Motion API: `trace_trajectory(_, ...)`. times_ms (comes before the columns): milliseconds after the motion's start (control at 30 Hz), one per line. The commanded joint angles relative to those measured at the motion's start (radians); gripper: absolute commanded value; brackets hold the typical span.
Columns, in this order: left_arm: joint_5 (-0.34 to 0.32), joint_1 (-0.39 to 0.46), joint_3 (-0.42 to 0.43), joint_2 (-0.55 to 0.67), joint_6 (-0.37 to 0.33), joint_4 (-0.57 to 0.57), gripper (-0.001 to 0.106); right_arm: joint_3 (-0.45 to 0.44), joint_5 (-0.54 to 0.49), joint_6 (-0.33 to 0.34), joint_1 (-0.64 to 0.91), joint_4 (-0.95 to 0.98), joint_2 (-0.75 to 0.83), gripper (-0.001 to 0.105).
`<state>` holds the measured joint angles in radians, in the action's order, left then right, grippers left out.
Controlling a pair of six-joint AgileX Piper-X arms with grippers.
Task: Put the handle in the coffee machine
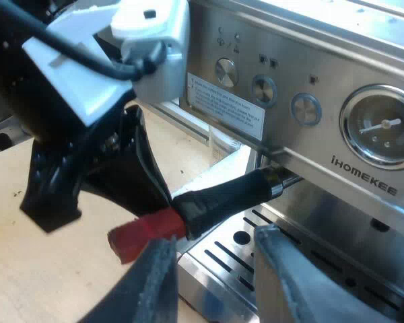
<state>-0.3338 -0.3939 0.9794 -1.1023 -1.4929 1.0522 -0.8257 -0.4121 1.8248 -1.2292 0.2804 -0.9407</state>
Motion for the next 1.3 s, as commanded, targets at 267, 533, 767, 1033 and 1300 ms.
trace_trajectory(267, -0.278, -0.123, 0.004, 0.013, 0.001, -0.075, 0.0, -0.012, 0.006, 0.011, 0.004, -0.005, 0.008, 0.031)
trace_trajectory(533, -0.423, -0.123, 0.004, 0.013, 0.001, -0.223, 0.0, -0.012, 0.006, -0.004, 0.004, 0.0, 0.008, 0.031)
trace_trajectory(767, -0.499, -0.123, 0.004, 0.013, 0.001, -0.313, 0.0, -0.012, 0.015, -0.057, 0.004, 0.119, 0.008, 0.031)
trace_trajectory(1033, -0.515, -0.123, 0.004, 0.013, 0.001, -0.294, 0.0, -0.012, 0.014, -0.057, 0.004, 0.127, 0.008, 0.031)
trace_trajectory(1300, -0.238, -0.075, 0.004, 0.013, 0.052, -0.088, 0.0, -0.012, 0.018, -0.057, 0.004, 0.127, 0.008, 0.031)
